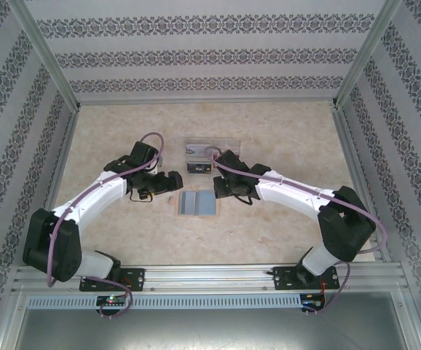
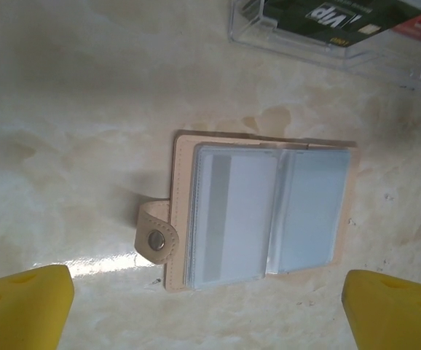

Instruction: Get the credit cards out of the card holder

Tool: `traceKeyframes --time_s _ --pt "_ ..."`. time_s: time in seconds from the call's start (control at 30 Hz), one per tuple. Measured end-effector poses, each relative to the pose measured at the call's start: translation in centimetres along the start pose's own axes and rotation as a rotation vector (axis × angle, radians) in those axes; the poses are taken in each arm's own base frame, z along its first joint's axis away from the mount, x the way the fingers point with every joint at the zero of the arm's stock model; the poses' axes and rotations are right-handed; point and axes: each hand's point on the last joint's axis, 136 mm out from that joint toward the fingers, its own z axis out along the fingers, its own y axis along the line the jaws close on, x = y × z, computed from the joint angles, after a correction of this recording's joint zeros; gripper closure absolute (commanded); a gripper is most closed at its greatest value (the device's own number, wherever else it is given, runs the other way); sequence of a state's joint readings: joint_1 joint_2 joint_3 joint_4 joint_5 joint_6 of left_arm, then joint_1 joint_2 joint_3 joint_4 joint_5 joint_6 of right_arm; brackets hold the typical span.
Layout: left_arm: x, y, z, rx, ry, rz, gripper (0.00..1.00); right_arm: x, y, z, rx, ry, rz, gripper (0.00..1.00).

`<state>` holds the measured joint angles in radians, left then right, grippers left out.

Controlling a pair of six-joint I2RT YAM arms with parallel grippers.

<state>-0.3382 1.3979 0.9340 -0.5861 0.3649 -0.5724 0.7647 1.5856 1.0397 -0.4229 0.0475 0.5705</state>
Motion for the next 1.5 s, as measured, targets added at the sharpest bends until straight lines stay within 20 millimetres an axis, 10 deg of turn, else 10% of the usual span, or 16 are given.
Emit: traceKeyframes --time_s 0.4,1.5 --pt "1.9 -0.6 2.5 0.050 0.101 -0.032 0.29 3.8 0.8 5.0 -0.020 0.121 0.132 1.00" --pt "3.9 -1.2 7.4 -0.004 0.247 0.004 0.44 3.9 0.8 6.2 -0.027 0.115 0.185 1.00"
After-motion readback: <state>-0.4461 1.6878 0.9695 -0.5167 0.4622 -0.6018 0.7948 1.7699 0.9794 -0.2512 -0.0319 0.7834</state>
